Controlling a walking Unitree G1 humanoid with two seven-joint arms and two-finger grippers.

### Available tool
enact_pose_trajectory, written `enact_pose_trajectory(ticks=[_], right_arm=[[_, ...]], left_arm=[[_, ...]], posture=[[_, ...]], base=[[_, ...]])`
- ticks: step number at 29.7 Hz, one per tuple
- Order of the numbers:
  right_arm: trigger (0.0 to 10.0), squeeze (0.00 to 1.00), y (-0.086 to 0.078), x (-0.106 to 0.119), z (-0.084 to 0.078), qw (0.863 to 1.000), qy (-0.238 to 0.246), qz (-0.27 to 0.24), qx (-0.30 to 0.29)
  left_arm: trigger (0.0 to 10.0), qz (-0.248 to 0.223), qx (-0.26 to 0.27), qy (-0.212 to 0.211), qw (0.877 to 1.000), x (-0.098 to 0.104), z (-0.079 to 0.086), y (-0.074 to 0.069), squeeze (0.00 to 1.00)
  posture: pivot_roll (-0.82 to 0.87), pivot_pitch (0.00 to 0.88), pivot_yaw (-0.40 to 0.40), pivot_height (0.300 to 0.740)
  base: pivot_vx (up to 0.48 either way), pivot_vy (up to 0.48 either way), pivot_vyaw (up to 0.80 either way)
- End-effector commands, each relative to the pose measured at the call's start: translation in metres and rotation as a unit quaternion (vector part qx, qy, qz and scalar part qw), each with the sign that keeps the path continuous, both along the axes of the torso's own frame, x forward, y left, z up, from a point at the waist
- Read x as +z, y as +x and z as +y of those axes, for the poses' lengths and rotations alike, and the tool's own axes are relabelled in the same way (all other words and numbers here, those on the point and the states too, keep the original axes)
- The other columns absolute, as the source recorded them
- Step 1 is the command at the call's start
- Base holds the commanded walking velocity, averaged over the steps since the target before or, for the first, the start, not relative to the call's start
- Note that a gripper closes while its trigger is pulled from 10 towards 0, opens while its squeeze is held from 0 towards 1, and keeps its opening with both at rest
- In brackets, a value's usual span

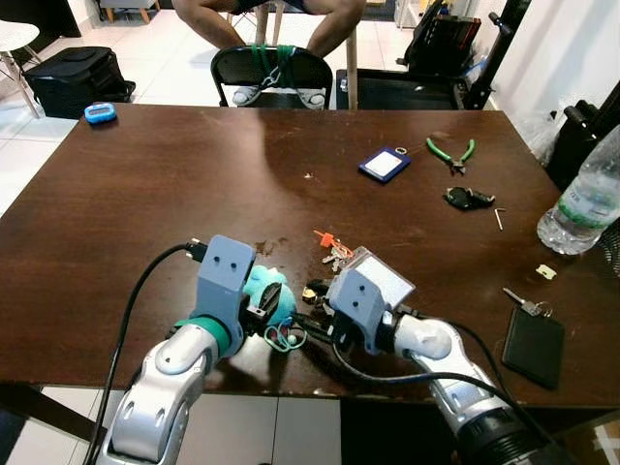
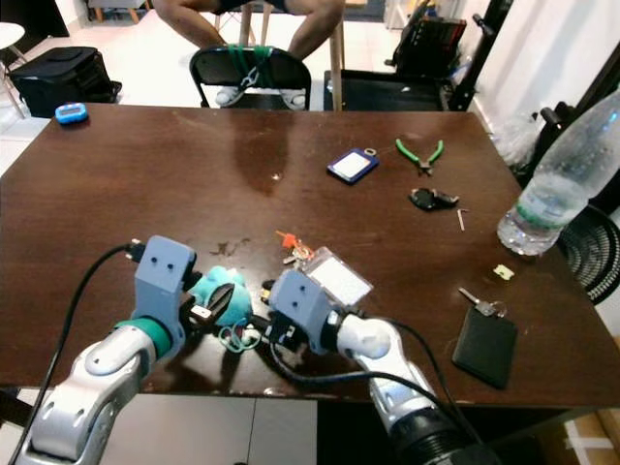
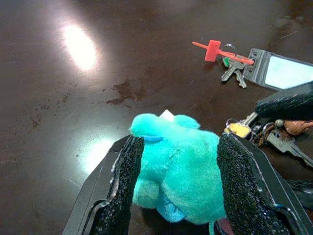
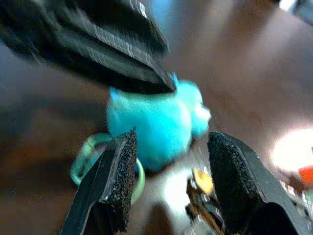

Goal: Hang keys on a hook

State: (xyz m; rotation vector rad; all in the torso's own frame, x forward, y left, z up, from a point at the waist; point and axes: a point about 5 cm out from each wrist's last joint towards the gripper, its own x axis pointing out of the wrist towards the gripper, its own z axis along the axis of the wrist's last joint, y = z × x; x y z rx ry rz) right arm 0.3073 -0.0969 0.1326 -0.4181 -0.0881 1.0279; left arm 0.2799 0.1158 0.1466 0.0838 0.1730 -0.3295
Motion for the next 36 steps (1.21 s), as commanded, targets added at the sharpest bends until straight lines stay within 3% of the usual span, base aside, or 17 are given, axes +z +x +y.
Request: enact_pose_trajectory(ticks=[1, 6, 11, 14, 17, 33, 34, 36], right_arm=[[10.0, 0.00, -0.005, -0.005, -0.002, 1.000, 0.002, 0.014, 0.005], [10.0, 0.00, -0.012, -0.009, -0.006, 1.000, -0.011, 0.007, 0.000], [10.0, 0.00, -0.001, -0.015, -0.019, 0.998, -0.026, 0.009, -0.056], [10.0, 0.00, -0.001, -0.015, -0.019, 0.998, -0.026, 0.009, -0.056], [10.0, 0.00, 0.009, -0.019, -0.025, 0.996, -0.026, 0.037, -0.081], [10.0, 0.00, 0.019, -0.025, -0.024, 0.994, -0.039, 0.048, -0.088], [6.5, 0.00, 0.019, -0.026, -0.024, 0.994, -0.040, 0.048, -0.086], [6.5, 0.00, 0.019, -0.026, -0.024, 0.994, -0.042, 0.049, -0.084]], left_arm=[[10.0, 0.012, 0.002, 0.000, 1.000, -0.004, 0.001, -0.004, 0.00], [10.0, 0.013, 0.000, 0.000, 1.000, -0.004, 0.000, -0.004, 0.00], [10.0, 0.013, -0.002, -0.001, 1.000, -0.004, -0.001, -0.003, 0.00], [10.0, 0.013, -0.002, -0.001, 1.000, -0.004, -0.001, -0.003, 0.00], [10.0, 0.013, -0.003, -0.001, 1.000, -0.004, -0.001, -0.002, 0.00], [10.0, 0.013, 0.001, -0.001, 1.000, -0.004, 0.000, -0.003, 0.00], [10.0, 0.013, 0.001, -0.001, 1.000, -0.004, 0.000, -0.002, 0.00], [10.0, 0.013, 0.001, -0.001, 1.000, -0.004, 0.000, -0.002, 0.00]], posture=[[-0.06, 0.074, 0.102, 0.740], [-0.06, 0.075, 0.103, 0.740], [-0.07, 0.077, 0.108, 0.740], [-0.07, 0.077, 0.108, 0.740], [-0.06, 0.075, 0.106, 0.740], [-0.06, 0.076, 0.105, 0.740], [-0.06, 0.076, 0.105, 0.740], [-0.06, 0.076, 0.105, 0.740]], base=[[0.000, 0.000, 0.00], [0.000, 0.000, 0.00], [0.000, 0.000, 0.00], [0.000, 0.000, 0.00], [0.000, 0.000, 0.00], [0.000, 0.000, 0.00], [0.000, 0.000, 0.00], [0.000, 0.000, 0.00]])
